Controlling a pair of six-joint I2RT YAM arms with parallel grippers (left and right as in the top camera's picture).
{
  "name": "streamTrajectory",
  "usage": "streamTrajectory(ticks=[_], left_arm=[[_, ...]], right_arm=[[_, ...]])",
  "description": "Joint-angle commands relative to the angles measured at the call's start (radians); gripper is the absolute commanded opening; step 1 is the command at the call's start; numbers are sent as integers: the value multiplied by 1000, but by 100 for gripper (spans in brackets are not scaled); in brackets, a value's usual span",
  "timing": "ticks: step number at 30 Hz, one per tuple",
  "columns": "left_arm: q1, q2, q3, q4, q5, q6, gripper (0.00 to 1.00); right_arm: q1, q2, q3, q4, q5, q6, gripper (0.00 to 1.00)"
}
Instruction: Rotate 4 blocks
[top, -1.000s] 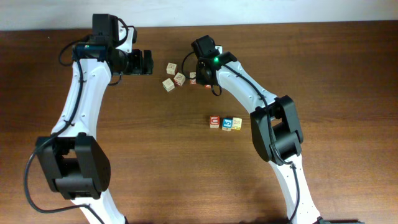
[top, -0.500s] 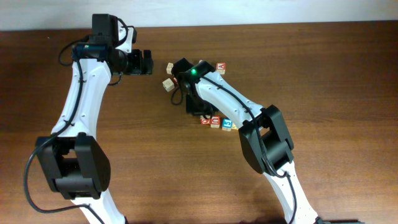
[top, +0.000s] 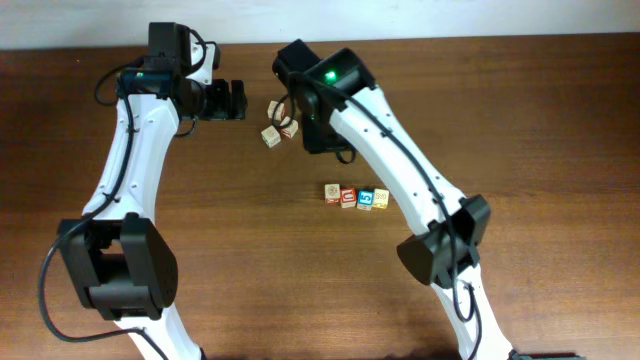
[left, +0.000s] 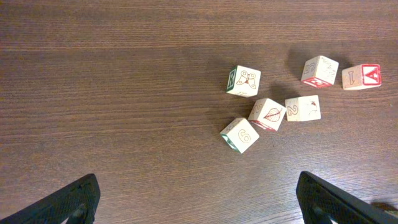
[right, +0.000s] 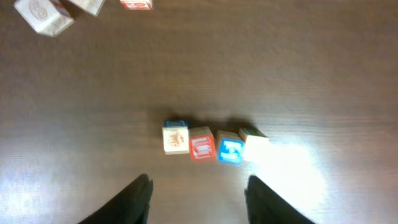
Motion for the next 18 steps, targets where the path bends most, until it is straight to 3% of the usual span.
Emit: streamTrajectory(ticks=[1,5,8,9,11,13,16,18], left_arm=[[2,6,4,1,-7,-6,99],[2,6,4,1,-7,-6,99],[2,6,4,1,-7,-6,99],[2,6,4,1,-7,-6,99],[2,6,4,1,-7,-6,99],[2,6,4,1,-7,-6,99],[2,6,4,1,-7,-6,99],[2,6,4,1,-7,-6,99]], right_arm=[[19,-114,30,-10,16,-61,47],[24,-366,-79,-10,26,-104,47],[-29,-581,-488,38,46,-4,40],[-29,-599,-756,249,-12,-5,40],[-80,-597,-1028,527,-188,2,40],[-119,-587,-1287,825,-274,106,32],[-56,-565,-1417,1041,-278,179,24],[-5,-523,-1417,1052,-183,210,11]])
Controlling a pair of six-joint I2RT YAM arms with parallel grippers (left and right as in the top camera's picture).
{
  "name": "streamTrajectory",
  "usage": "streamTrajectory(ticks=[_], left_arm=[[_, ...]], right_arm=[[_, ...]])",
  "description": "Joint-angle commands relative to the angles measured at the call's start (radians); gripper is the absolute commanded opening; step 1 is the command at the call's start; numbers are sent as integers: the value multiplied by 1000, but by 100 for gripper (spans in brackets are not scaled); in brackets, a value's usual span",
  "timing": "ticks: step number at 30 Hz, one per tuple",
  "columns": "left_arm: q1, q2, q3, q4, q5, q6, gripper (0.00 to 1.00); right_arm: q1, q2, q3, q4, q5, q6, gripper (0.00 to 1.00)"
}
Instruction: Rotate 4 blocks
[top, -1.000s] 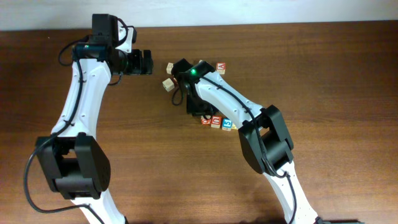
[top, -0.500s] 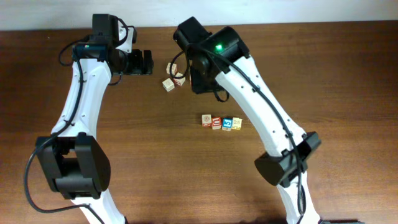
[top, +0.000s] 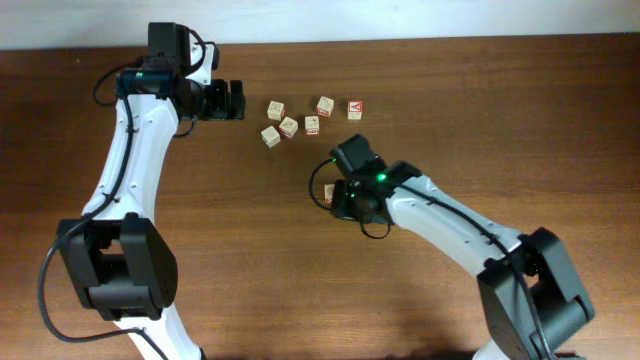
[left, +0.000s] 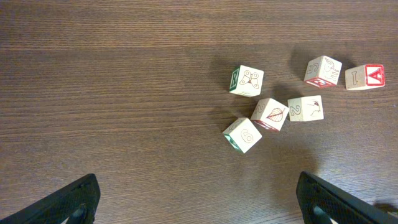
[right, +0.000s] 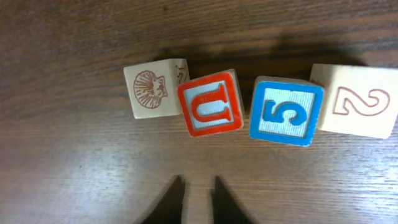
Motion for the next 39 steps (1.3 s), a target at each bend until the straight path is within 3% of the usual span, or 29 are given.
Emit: streamTrajectory(ticks=[1,15,19,24,35,39], left_arm=[[2,6,3,2,0,-6,99],[2,6,3,2,0,-6,99],[2,6,3,2,0,-6,99],[2,6,3,2,0,-6,99],[2,6,3,2,0,-6,99],[2,6,3,2,0,-6,99]], right_arm=[[36,57,-8,7,73,42,4],[16,101,-8,89,169,77,4],[16,-63,10,-97,205,93,4],[-10,45,-5,-129,198,159,4],[-58,96,-5,11,197,121,4],[-68,97,-5,109,186,19,4]])
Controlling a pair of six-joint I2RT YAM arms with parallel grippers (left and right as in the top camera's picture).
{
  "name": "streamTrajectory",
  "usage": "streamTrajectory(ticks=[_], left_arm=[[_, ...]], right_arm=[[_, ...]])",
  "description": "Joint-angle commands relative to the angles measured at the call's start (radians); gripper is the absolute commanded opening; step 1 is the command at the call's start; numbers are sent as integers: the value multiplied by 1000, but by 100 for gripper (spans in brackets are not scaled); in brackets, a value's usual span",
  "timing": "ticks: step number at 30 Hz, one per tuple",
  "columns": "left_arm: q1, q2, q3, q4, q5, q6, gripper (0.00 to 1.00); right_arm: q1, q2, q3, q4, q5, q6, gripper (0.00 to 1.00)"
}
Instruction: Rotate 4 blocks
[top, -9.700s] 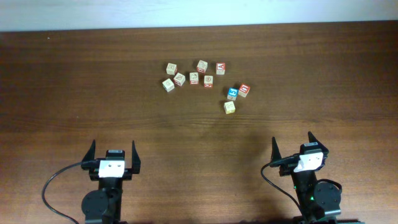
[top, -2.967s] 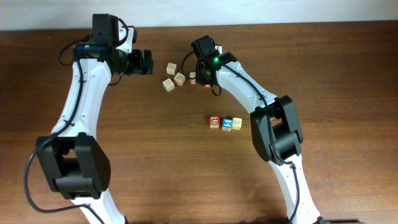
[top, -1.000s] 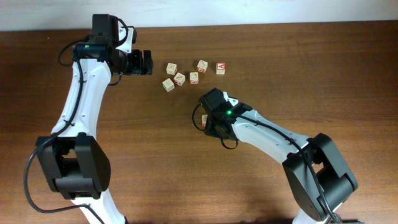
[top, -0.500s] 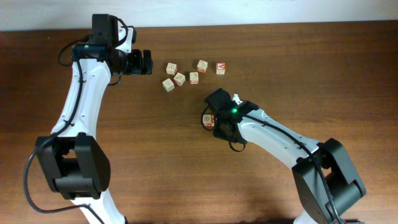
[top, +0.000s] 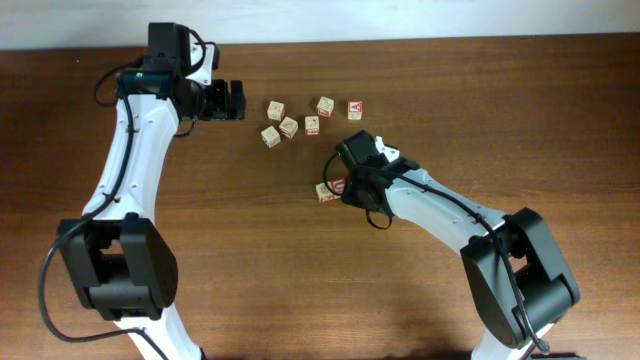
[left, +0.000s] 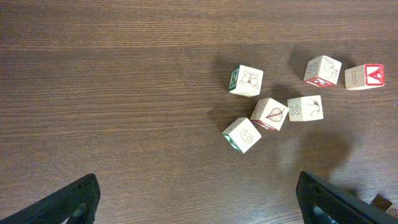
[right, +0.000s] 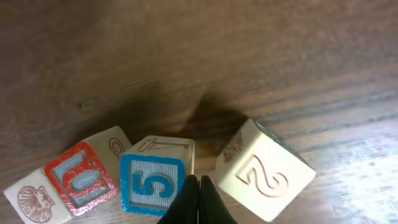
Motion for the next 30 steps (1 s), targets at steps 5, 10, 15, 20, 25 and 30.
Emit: streamTrajectory(ticks=[5,10,15,20,25,30], left_arm=[[2,5,3,2,0,-6,99],[2,5,3,2,0,-6,99],[2,5,3,2,0,-6,99],[2,5,3,2,0,-6,99],[2,5,3,2,0,-6,99],[2,5,3,2,0,-6,99]], right_arm=[[-5,-88,68,-115,-110,-115,5],[23,49,68,-122,-108,-62,4],[23,49,68,-58,11,-64,4],[-1,65,68,18,-15,-142,5],[-1,27,81,-21,-53,-146,4],[-99,-5,92,83,-25,-275,4]])
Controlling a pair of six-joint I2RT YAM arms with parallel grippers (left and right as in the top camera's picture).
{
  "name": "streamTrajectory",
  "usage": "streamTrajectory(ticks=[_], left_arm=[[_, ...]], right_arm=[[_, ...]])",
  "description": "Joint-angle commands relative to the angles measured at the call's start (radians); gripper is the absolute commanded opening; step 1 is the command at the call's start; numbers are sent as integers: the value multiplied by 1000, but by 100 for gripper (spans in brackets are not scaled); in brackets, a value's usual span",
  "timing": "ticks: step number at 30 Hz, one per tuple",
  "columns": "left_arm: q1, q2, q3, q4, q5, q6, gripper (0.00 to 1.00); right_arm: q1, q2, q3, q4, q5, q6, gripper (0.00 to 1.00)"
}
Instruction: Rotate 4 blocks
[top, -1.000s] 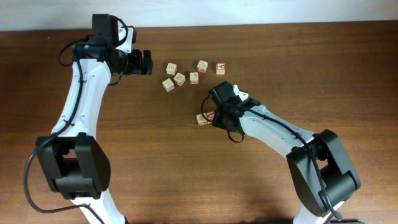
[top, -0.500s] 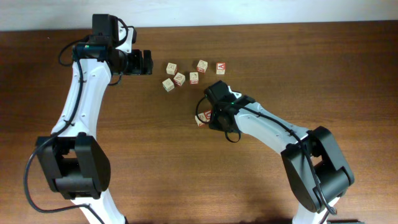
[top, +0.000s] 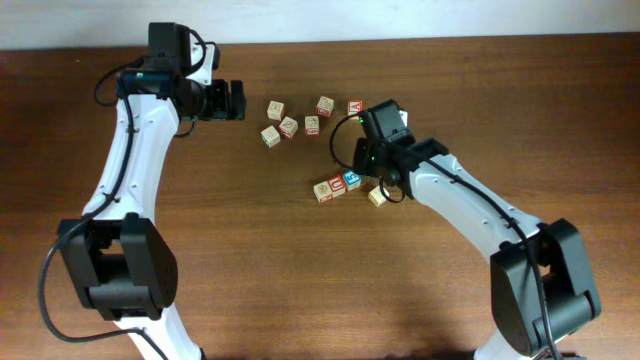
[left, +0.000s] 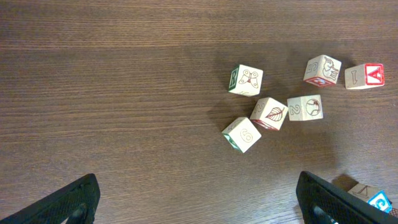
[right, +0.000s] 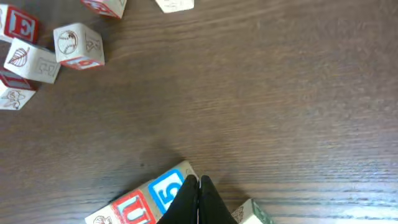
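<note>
Three blocks lie in a slanted line: a shell block (top: 322, 191), a red U block (top: 338, 186) and a blue 5 block (top: 352, 180). A 2 block (top: 377, 196) lies apart from them at the right, turned on a corner. My right gripper (top: 366, 176) is shut with nothing in it. Its tip (right: 199, 182) is at the right-hand corner of the 5 block (right: 166, 188), with the 2 block (right: 252, 214) just beyond. My left gripper (top: 232, 100) stands open far back left, its fingers (left: 68, 199) wide apart over bare wood.
Several loose blocks (top: 289, 127) lie scattered behind the line, with a red A block (top: 354, 108) close to my right arm. The same cluster (left: 267, 115) shows in the left wrist view. The table's back edge (top: 420, 40) is near.
My right gripper, still shut, has pulled back and up from the blocks. The 5 block and 2 block now show in the overhead view, the 2 block separated. The left arm has not moved.
The four blocks first lay in a straight row, with my right gripper open high above them. Then it was shut and low at the U block. Then its tip was between the 5 and 2 blocks, the row slanted. Now it sits by the 5 block's corner.
</note>
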Motion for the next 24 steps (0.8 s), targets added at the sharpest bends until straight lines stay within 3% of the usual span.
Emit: streamTrajectory(ticks=[1,4,12,15,17,19,21,24], left_arm=[[2,5,3,2,0,-6,99],[2,5,3,2,0,-6,99],[2,5,3,2,0,-6,99],[2,5,3,2,0,-6,99],[2,5,3,2,0,-6,99],[2,5,3,2,0,-6,99],[2,5,3,2,0,-6,99],[2,5,3,2,0,-6,99]], right_arm=[[-6,95,8,36,-9,-22,4],[-6,172,8,59,-60,-22,4],[29,176,8,19,-181,-14,4],[67,176,9,-55,-195,95,4],[58,175,9,-55,-179,95,6],[-14,151,44,-70,-175,85,9],[-137,19,112,-262,-126,76,9],[-229,16,62,-400,-125,110,8]])
